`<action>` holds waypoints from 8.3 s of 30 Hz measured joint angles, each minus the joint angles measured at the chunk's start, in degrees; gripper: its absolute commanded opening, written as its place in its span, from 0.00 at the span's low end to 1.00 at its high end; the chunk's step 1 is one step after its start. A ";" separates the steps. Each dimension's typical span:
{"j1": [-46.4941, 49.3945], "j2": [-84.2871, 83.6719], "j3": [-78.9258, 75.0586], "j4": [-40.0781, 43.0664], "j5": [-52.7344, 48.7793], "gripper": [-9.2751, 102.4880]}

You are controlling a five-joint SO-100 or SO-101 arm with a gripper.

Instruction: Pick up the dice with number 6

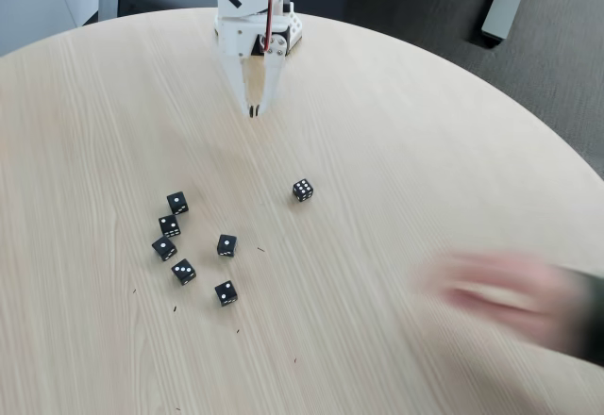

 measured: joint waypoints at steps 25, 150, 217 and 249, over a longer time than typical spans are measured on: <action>0.00 0.00 0.00 0.00 0.00 0.09; -12.22 -91.93 -63.28 -0.35 19.34 0.22; -6.68 -91.93 -63.63 5.89 12.04 0.28; -6.68 -92.02 -63.63 -7.47 11.87 0.28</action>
